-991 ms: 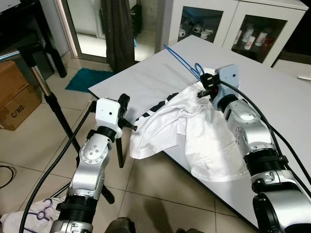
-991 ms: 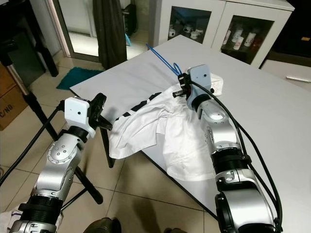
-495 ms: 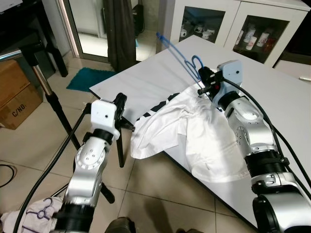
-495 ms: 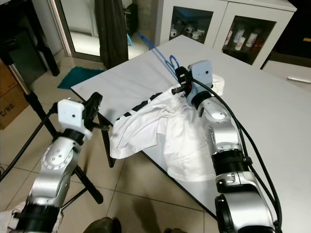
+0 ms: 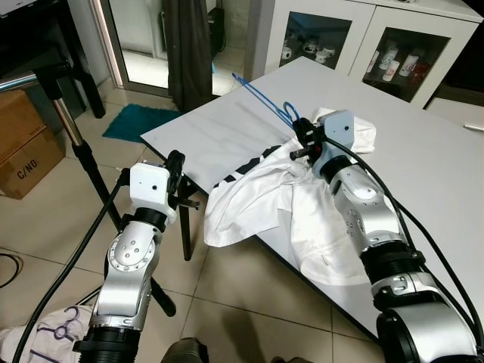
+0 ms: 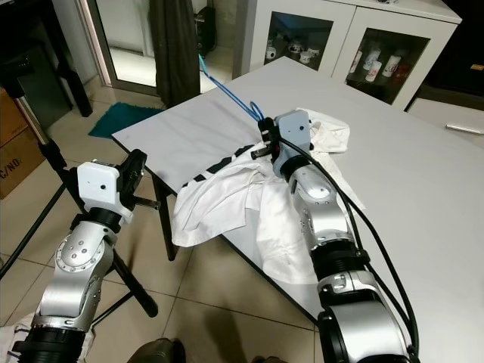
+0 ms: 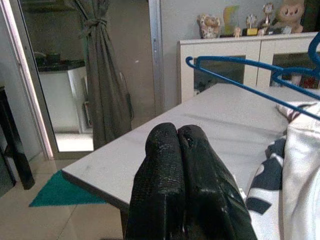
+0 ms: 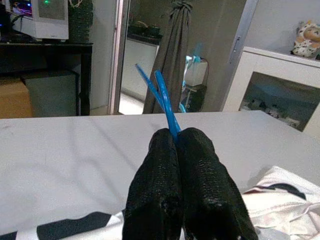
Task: Hang hanger
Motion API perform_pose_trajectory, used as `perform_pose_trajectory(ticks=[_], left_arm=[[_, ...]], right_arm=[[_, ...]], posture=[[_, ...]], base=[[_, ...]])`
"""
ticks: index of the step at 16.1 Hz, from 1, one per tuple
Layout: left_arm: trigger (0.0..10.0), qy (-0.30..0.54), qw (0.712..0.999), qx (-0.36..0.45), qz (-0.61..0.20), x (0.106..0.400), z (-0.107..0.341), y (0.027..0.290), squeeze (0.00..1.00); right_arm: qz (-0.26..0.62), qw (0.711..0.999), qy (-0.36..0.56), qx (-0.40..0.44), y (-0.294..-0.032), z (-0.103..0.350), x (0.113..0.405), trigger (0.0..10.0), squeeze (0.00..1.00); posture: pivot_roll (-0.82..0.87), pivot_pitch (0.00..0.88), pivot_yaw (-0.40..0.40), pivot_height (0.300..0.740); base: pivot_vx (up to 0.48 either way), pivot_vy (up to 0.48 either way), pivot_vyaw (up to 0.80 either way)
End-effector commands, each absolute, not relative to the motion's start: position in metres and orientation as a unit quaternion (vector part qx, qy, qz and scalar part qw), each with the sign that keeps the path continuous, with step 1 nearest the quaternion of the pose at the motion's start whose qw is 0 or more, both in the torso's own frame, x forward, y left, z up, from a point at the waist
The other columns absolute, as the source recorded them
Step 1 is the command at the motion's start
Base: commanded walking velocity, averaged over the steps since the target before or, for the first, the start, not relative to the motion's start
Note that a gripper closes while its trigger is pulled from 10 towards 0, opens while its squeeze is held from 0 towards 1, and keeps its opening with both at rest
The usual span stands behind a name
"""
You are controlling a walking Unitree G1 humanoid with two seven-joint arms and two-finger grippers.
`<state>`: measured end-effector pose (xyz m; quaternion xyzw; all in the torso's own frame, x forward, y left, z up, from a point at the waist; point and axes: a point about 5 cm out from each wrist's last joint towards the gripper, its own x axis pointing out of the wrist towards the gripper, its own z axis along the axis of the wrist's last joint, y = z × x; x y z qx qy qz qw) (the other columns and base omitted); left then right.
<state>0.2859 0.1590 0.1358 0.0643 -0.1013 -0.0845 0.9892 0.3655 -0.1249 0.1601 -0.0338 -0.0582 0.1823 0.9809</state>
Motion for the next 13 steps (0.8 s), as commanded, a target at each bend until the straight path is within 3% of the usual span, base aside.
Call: perform_pose_trajectory(ticks=[1,6,13], left_arm=[[10.0,-0.108,0.989,0.066,-0.081,0.286,0.141,0.157,0.00],[10.0,-0.116,0.989,0.073,-0.053,0.268,0.142,0.165,0.00],[10.0,-0.110,0.988,0.095,-0.062,0.257,0.147,0.168,0.00]], right_arm=[[0.174,0.981,-0.076,-0.033,-0.126,0.168,0.369,10.0,0.00],[0.194,0.972,-0.132,-0.021,-0.119,0.164,0.349,10.0,0.00],[0.195,0.968,-0.158,-0.009,-0.107,0.169,0.353,10.0,0.00]], posture=[[0.16,0.000,-0.071,0.740],[0.19,0.026,-0.106,0.740],[0.24,0.025,-0.084,0.740]], base=[[0.000,0.000,0.00],[0.000,0.000,0.00],[0.000,0.000,0.00]])
